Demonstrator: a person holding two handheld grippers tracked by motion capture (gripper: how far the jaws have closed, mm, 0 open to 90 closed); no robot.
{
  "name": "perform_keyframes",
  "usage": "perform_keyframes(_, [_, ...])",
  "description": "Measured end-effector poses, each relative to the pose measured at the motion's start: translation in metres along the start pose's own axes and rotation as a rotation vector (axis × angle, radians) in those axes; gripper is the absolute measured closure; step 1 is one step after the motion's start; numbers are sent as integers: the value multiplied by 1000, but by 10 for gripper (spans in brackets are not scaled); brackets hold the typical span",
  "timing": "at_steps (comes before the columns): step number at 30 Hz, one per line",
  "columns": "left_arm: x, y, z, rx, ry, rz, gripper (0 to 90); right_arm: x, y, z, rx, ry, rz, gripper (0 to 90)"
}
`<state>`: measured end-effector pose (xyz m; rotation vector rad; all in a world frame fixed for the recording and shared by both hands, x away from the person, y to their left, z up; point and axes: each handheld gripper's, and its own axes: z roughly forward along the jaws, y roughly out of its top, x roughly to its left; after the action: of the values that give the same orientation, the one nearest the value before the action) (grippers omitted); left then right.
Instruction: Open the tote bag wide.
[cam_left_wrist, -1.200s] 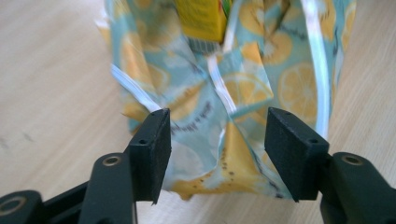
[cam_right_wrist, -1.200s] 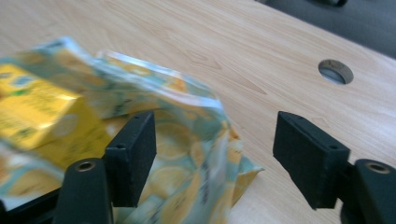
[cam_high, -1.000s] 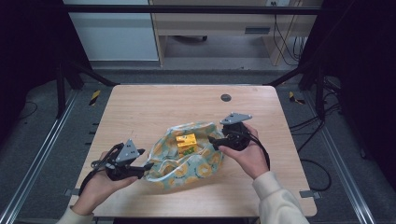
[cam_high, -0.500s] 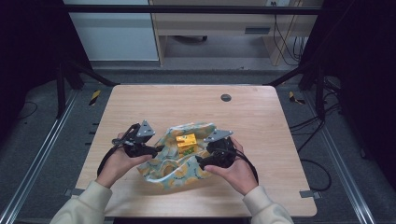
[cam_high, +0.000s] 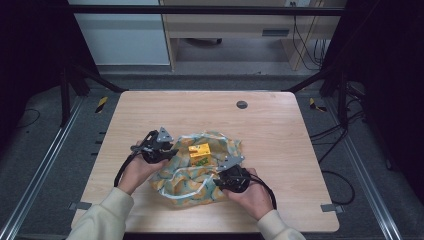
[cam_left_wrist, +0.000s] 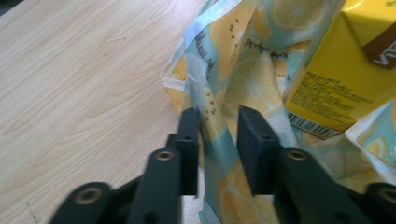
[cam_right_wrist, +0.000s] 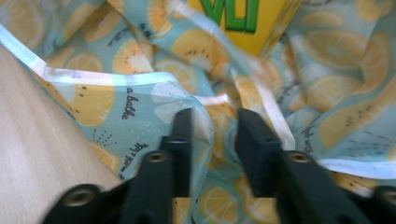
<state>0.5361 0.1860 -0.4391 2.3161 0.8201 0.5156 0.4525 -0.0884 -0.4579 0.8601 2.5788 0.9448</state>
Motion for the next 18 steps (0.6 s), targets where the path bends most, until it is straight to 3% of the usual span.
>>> perform_keyframes(1, [2, -1, 1, 6, 5, -10, 817, -1, -3, 0, -5, 6, -3, 850])
perform_keyframes(3, [3, -1, 0, -3, 9, -14, 845, -2, -6, -1, -8, 14, 2, 900])
perform_keyframes(14, [6, -6, -1, -17, 26, -29, 874, -2, -12, -5, 2, 21, 5, 900])
perform_keyframes(18, [5, -6, -3, -17, 16, -21, 872, -2, -10, -9, -45, 24, 10, 878])
